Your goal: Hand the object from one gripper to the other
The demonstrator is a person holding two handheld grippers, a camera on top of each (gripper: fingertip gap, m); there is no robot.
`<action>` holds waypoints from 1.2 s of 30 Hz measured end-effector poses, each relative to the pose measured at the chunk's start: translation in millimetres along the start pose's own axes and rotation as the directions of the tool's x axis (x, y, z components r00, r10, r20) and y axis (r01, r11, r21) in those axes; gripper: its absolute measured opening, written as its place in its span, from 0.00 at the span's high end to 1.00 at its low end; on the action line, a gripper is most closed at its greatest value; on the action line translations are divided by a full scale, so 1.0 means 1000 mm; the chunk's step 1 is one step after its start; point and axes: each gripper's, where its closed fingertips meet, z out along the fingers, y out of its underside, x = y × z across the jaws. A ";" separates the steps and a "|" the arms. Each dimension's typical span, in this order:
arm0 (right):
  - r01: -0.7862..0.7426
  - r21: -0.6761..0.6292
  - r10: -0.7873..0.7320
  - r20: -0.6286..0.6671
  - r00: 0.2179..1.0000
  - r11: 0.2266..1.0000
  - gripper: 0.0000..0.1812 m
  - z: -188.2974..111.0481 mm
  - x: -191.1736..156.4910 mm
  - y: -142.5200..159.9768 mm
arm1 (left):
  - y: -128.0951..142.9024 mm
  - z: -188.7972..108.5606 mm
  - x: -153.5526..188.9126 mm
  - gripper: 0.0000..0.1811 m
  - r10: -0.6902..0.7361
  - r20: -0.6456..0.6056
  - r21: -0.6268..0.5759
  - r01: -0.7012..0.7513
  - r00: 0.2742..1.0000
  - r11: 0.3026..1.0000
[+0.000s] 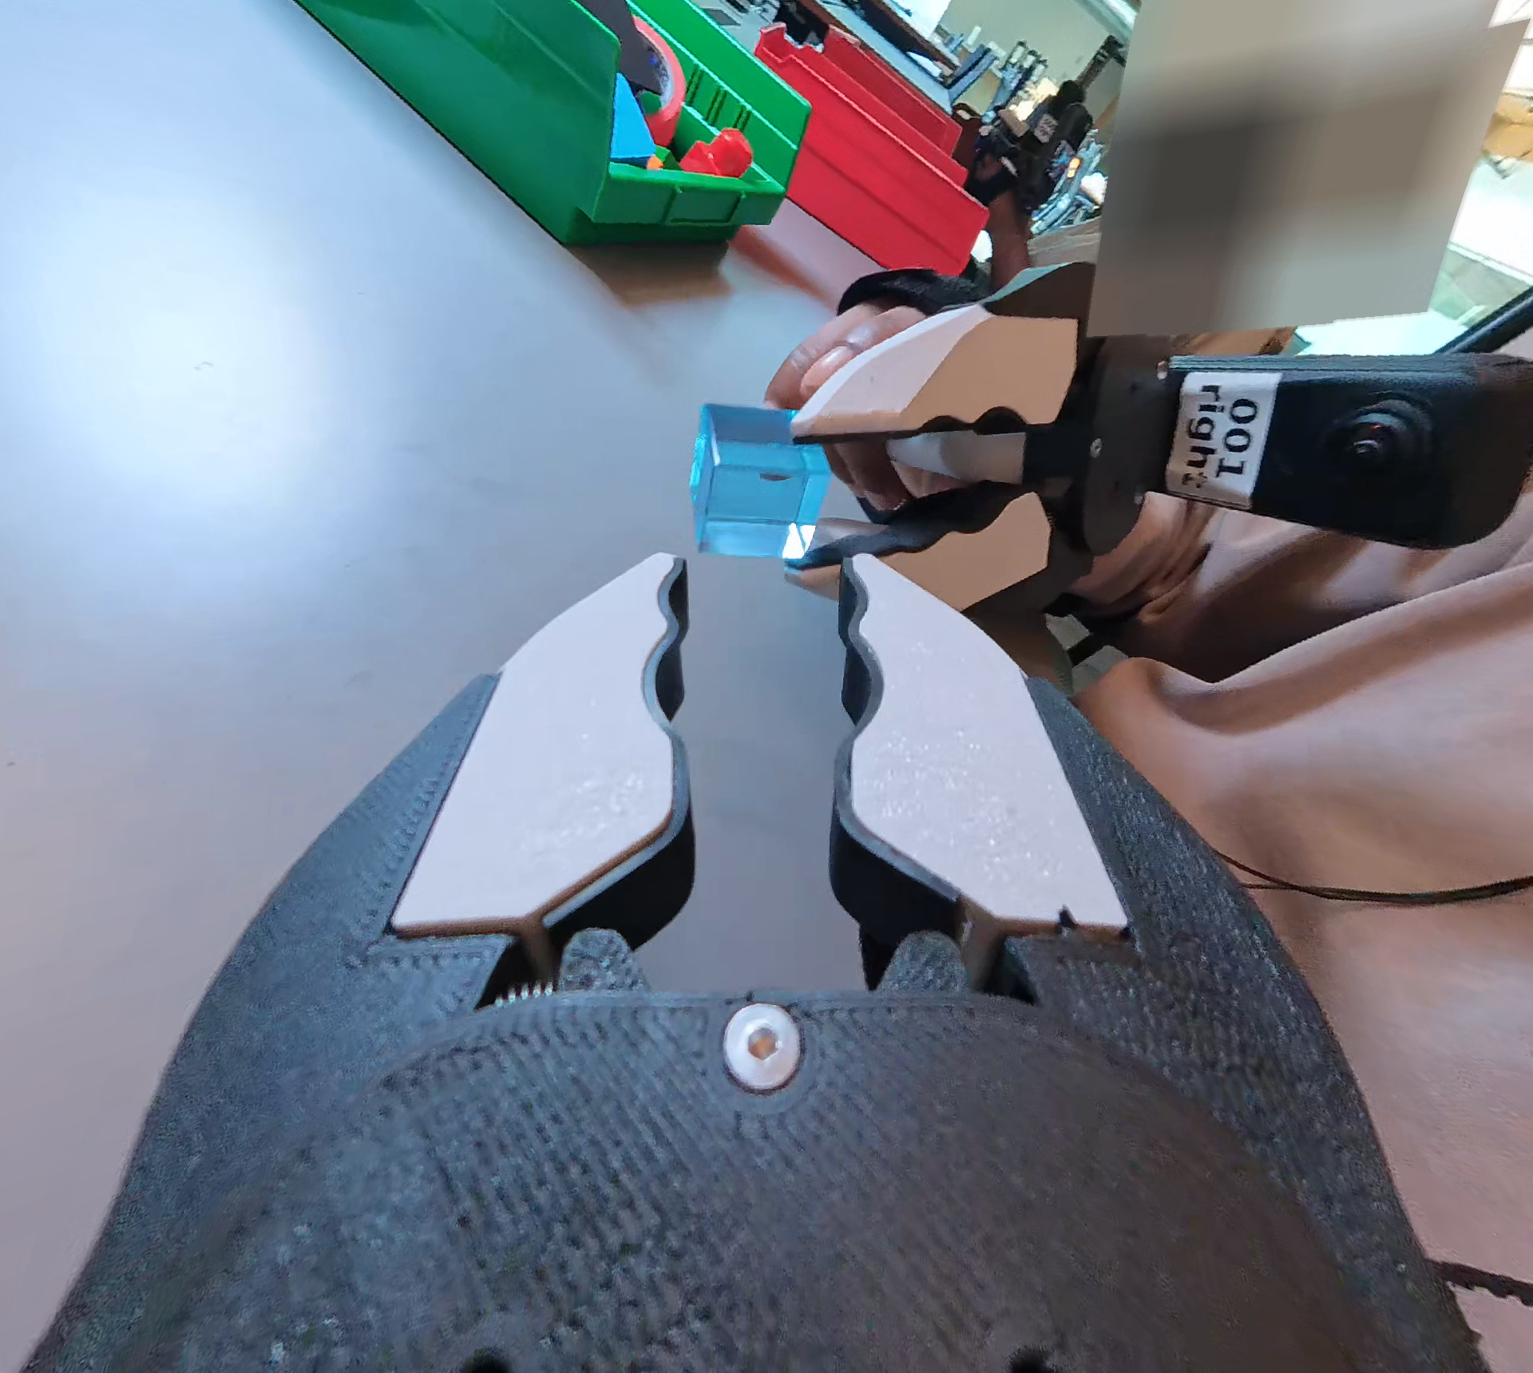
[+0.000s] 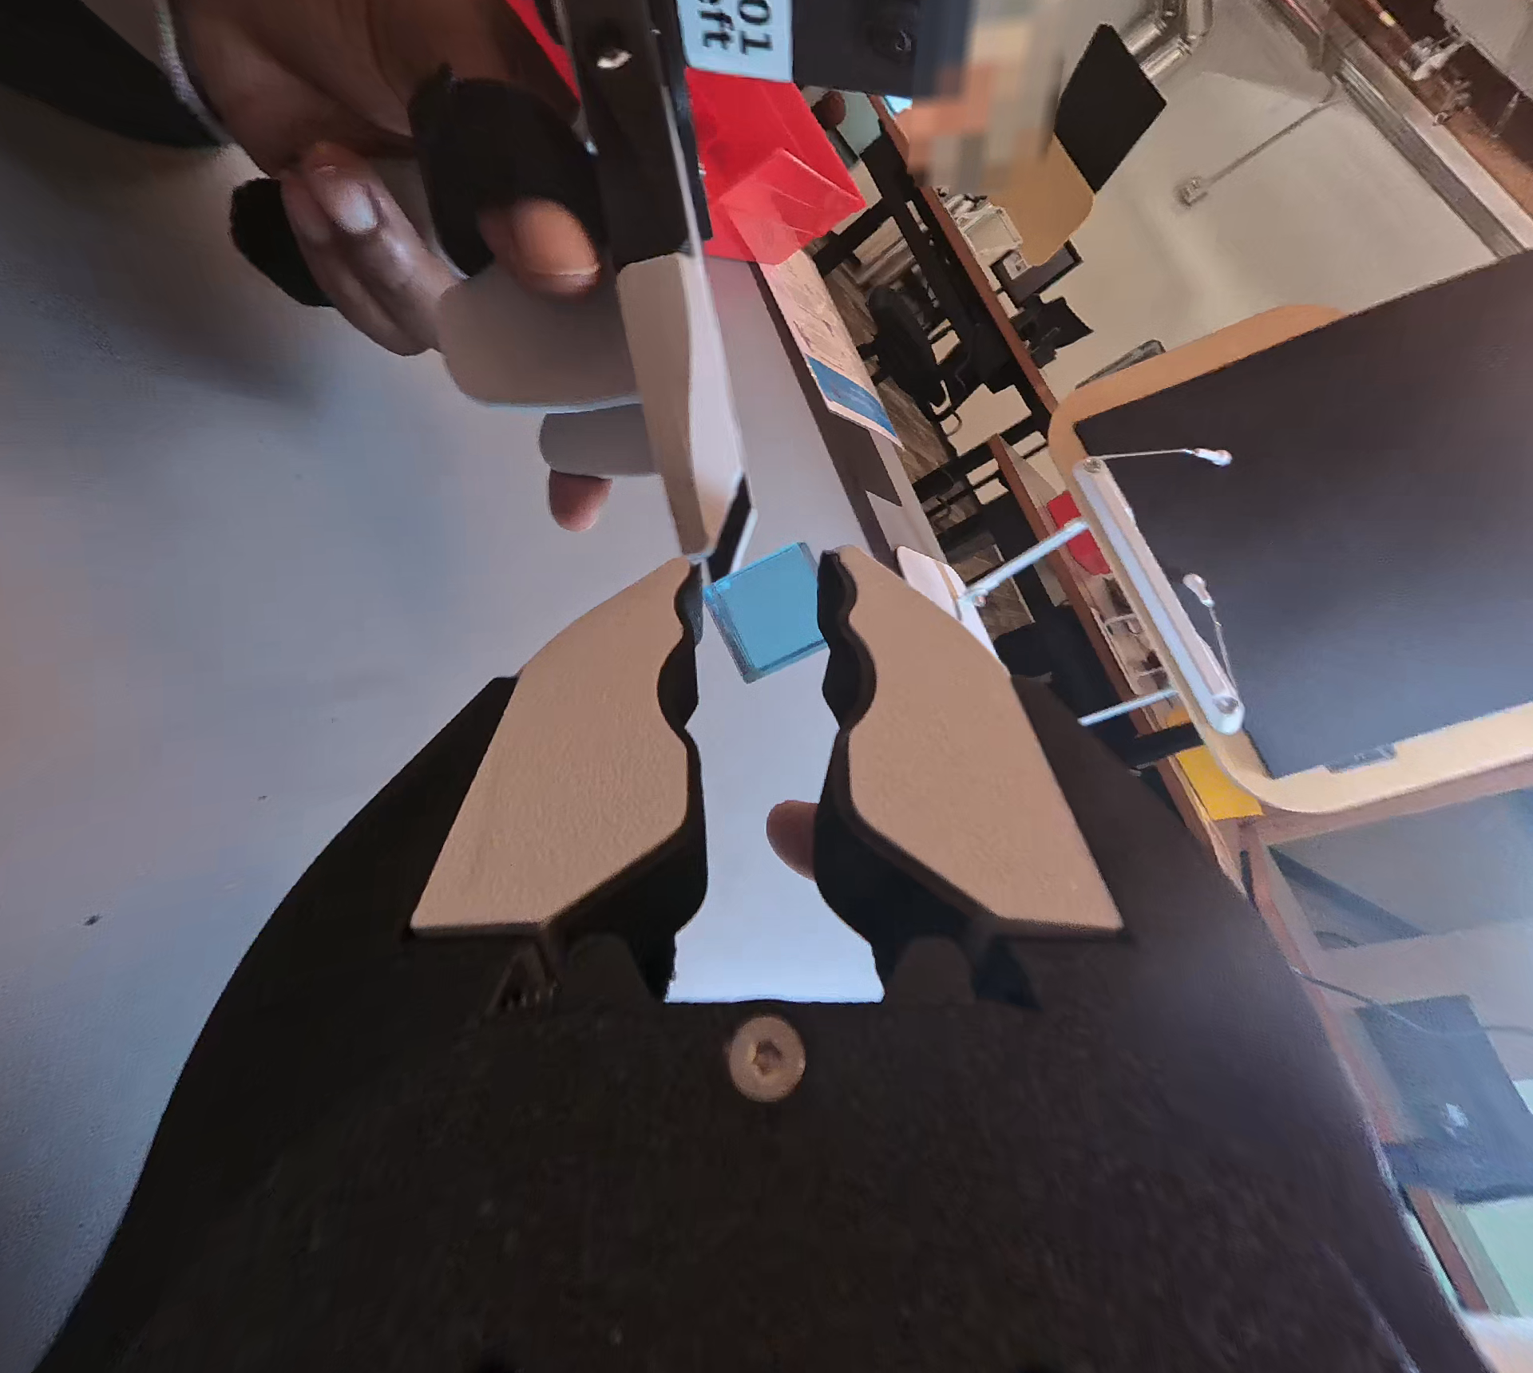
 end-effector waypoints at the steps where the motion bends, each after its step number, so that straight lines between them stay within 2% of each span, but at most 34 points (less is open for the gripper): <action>1: -0.001 0.025 0.000 0.032 1.000 1.000 0.85 0.000 -0.005 -0.004 | -0.001 0.001 0.002 0.80 -0.012 -0.018 0.007 0.012 1.000 1.000; 3: 0.018 0.061 -0.022 0.068 0.997 0.998 0.85 0.000 -0.014 -0.010 | -0.001 0.002 0.011 0.78 -0.054 -0.090 0.006 0.054 0.994 0.998; 4: 0.026 0.085 -0.032 0.075 0.997 0.996 0.85 -0.002 -0.017 -0.015 | 0.002 0.003 0.012 0.80 -0.076 -0.109 -0.014 0.075 0.991 0.997; 5: 0.018 0.090 -0.025 0.079 0.997 0.996 0.86 -0.002 -0.017 -0.017 | 0.004 0.003 0.011 0.85 -0.075 -0.112 -0.031 0.072 0.991 0.997; 8: -0.032 0.110 0.022 0.084 0.996 0.993 0.88 -0.003 -0.015 -0.020 | 0.005 0.001 0.013 0.85 -0.064 -0.121 -0.054 0.058 0.991 0.997; 11: -0.240 0.174 0.221 0.123 0.967 0.955 0.87 -0.010 0.001 -0.026 | -0.006 -0.006 0.016 0.85 -0.034 -0.161 0.004 0.035 0.986 0.999; 13: -0.454 0.185 0.417 0.209 0.885 0.871 0.80 -0.012 0.013 -0.026 | -0.016 -0.013 0.016 0.85 0.027 -0.161 0.063 -0.018 0.987 0.998; 15: -0.687 0.164 0.612 0.342 0.713 0.708 0.76 -0.014 0.021 -0.028 | -0.029 -0.022 0.025 0.85 0.098 -0.207 0.156 -0.066 0.973 0.986; 17: -0.881 0.095 0.728 0.525 0.441 0.464 0.76 -0.019 0.024 -0.034 | -0.042 -0.033 0.042 0.85 0.183 -0.272 0.268 -0.109 0.945 0.957; 19: -0.981 -0.034 0.729 0.675 0.117 0.190 0.76 -0.024 0.027 -0.043 | -0.049 -0.043 0.060 0.85 0.283 -0.323 0.362 -0.158 0.903 0.919; 21: -0.987 -0.159 0.639 0.756 -0.139 -0.025 0.76 -0.029 0.028 -0.051 | -0.049 -0.047 0.072 0.85 0.369 -0.322 0.419 -0.218 0.872 0.882; 23: -0.950 -0.274 0.534 0.787 -0.310 -0.146 0.77 -0.032 0.023 -0.061 | -0.045 -0.043 0.077 0.85 0.442 -0.277 0.434 -0.299 0.853 0.850; 25: -0.915 -0.357 0.470 0.785 -0.403 -0.188 0.78 -0.032 0.014 -0.071 | -0.039 -0.037 0.080 0.85 0.531 -0.199 0.426 -0.415 0.824 0.804; 28: -0.900 -0.384 0.456 0.777 -0.435 -0.204 0.79 -0.031 0.008 -0.081 | -0.030 -0.027 0.079 0.85 0.683 -0.057 0.362 -0.622 0.729 0.694; 31: -0.927 -0.333 0.532 0.760 -0.373 -0.174 0.80 -0.026 0.009 -0.072 | -0.028 -0.023 0.069 0.85 0.761 0.075 0.267 -0.748 0.644 0.607; 32: -0.942 -0.297 0.570 0.753 -0.330 -0.153 0.80 -0.024 0.011 -0.067 | -0.028 -0.022 0.062 0.85 0.759 0.102 0.230 -0.758 0.643 0.611; 34: -0.976 -0.204 0.641 0.739 -0.206 -0.079 0.80 -0.022 0.017 -0.058 | -0.028 -0.021 0.051 0.86 0.700 0.095 0.206 -0.701 0.708 0.682; 35: -0.991 -0.137 0.697 0.710 -0.103 -0.006 0.80 -0.020 0.021 -0.051 | -0.028 -0.021 0.047 0.83 0.643 0.062 0.210 -0.640 0.763 0.739; 36: -0.993 -0.063 0.743 0.668 0.034 0.103 0.80 -0.018 0.024 -0.044 | -0.029 -0.021 0.043 0.79 0.569 0.022 0.215 -0.560 0.822 0.800</action>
